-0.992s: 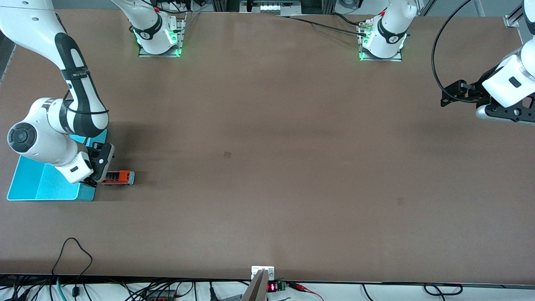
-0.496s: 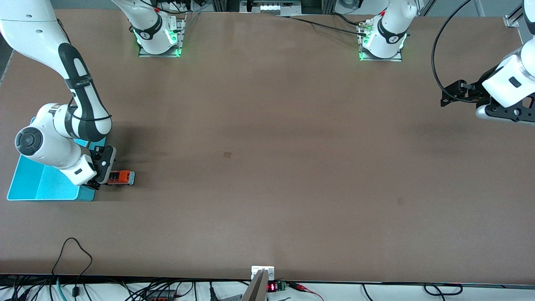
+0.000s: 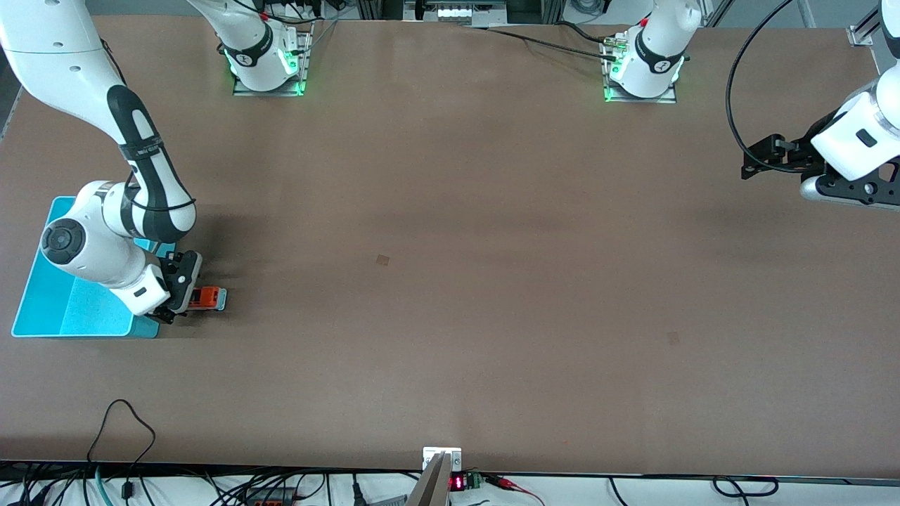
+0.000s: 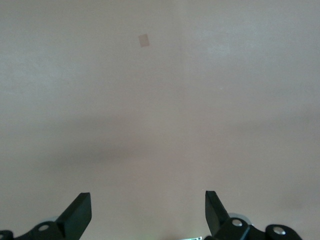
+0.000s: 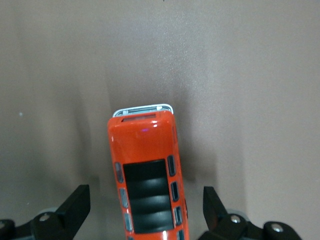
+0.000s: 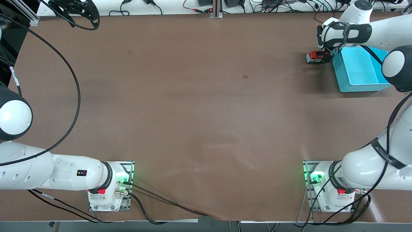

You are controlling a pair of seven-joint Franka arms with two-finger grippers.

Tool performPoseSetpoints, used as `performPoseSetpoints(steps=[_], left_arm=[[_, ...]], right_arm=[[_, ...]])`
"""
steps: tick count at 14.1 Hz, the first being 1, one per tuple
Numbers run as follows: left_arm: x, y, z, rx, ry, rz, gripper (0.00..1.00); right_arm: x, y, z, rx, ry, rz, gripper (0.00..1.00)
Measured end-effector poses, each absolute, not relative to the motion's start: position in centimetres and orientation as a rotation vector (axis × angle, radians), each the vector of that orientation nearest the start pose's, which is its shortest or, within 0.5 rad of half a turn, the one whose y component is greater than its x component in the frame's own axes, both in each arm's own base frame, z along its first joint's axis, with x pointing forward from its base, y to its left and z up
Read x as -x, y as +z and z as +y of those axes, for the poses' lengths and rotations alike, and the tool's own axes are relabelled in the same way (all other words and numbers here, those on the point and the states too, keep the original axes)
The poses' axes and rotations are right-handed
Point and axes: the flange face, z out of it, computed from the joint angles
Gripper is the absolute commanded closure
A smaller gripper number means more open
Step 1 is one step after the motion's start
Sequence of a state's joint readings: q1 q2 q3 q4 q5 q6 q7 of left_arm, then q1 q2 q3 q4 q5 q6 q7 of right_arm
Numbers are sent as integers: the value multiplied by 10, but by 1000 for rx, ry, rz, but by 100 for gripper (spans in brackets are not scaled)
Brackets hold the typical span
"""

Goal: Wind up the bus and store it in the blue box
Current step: 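Close the right gripper on the orange bus, then lift the bus with the right gripper and lower it into the box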

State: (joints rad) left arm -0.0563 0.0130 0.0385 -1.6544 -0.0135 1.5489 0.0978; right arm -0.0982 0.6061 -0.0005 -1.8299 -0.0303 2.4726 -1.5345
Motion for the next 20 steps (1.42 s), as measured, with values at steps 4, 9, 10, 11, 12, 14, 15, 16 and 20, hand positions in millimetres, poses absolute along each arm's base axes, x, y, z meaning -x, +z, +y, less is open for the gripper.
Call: performPoseSetpoints(steps=[4, 9, 10, 11, 12, 14, 15, 16, 20], left_arm=[[-551, 576, -11, 3148, 189, 181, 0], [-551, 576, -11, 3149, 189, 181, 0], [-551, 576, -11, 3149, 189, 180, 0], [-551, 576, -11, 3149, 189, 180, 0], [-551, 576, -11, 3149, 189, 181, 0], [-551, 576, -11, 3149, 189, 181, 0], [-551, 576, -11, 3149, 189, 180, 0], [-551, 576, -11, 3149, 189, 181, 0], [-551, 576, -11, 3149, 189, 181, 0]], right_arm=[[-648, 200, -63, 2364, -20, -2130, 78], [-651, 202, -56, 2347, -39, -2152, 100], [-652, 204, -55, 2357, -46, -2146, 100], [-655, 209, -54, 2382, -62, -2130, 100], [-658, 217, -52, 2426, -86, -2095, 100], [-665, 252, -47, 2543, -126, -1972, 100], [-666, 273, -45, 2596, -127, -1897, 100], [-665, 293, -44, 2657, -118, -1793, 100], [-654, 362, -81, 2889, -111, -1261, 100]])
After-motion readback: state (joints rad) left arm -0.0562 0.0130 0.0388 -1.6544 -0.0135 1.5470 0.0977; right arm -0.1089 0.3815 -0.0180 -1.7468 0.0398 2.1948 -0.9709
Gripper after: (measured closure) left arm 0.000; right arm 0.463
